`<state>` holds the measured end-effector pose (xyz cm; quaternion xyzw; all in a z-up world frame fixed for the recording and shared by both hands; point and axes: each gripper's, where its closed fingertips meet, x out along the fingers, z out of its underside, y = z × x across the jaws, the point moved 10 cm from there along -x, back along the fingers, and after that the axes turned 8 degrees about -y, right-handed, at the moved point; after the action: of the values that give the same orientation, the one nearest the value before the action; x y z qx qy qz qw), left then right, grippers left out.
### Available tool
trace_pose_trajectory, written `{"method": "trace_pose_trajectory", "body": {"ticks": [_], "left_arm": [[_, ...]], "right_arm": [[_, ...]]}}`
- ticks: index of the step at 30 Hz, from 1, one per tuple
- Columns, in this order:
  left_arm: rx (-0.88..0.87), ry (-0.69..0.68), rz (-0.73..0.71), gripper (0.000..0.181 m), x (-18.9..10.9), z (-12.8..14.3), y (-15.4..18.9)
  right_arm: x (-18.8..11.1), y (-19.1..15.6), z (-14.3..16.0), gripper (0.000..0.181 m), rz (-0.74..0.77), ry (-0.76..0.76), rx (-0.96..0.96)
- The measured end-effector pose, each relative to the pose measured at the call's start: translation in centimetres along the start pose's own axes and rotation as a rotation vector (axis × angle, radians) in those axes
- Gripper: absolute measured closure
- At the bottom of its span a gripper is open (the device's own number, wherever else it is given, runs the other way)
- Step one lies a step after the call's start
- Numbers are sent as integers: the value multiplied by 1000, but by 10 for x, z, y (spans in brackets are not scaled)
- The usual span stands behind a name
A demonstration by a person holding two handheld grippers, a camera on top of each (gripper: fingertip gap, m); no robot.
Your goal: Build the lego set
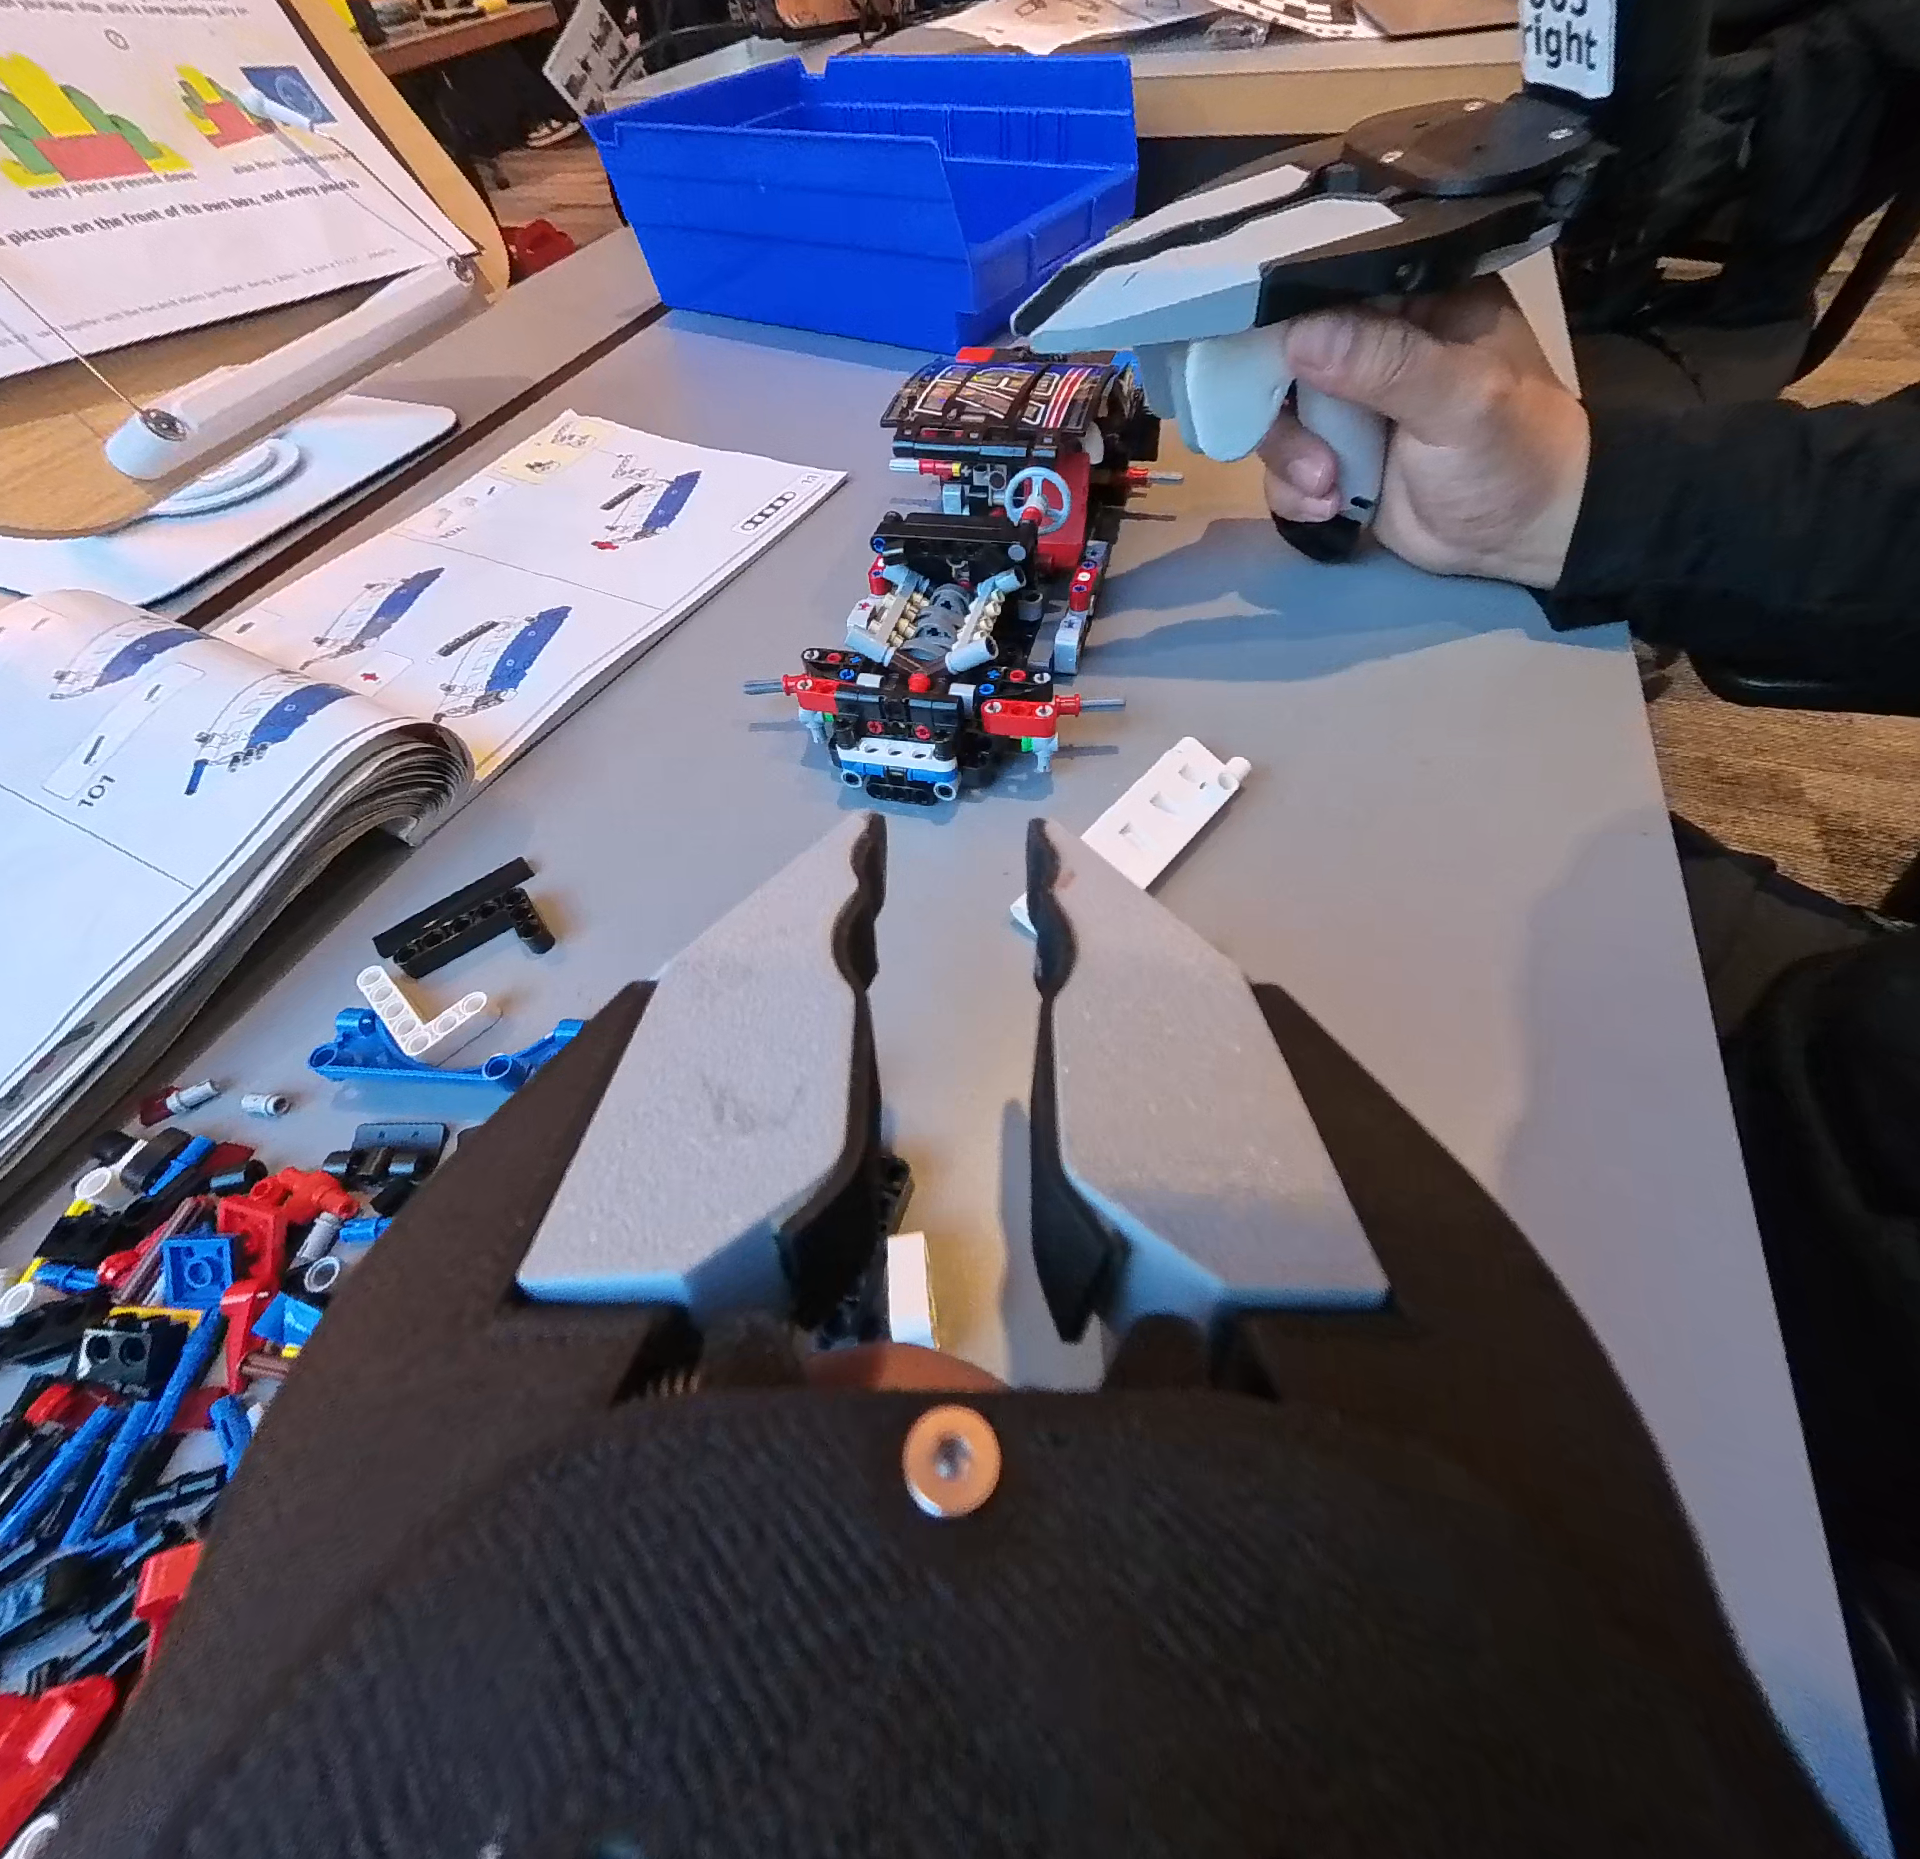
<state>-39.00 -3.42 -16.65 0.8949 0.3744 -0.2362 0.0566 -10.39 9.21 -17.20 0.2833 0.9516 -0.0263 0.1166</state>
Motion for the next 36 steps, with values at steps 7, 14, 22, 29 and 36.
{"method": "trace_pose_trajectory", "body": {"ticks": [7, 14, 22, 29, 36], "left_arm": [[-4, -6, -6, 158, -1, 0, -1], [3, -17, -13, 158, 0, 0, 0], [22, -46, -25, 158, 2, 2, 1], [21, -87, 23, 158, 5, 1, 6], [-11, -272, 153, 153, 26, -2, 12]], "right_arm": [[1, 0, 1, 168, -4, -11, -3], [2, -2, 1, 169, -8, -16, -12], [1, -4, 2, 169, -11, -28, -17], [-12, -36, 11, 167, -80, -140, -119], [-23, -72, 23, 166, -204, -313, -233]]}}
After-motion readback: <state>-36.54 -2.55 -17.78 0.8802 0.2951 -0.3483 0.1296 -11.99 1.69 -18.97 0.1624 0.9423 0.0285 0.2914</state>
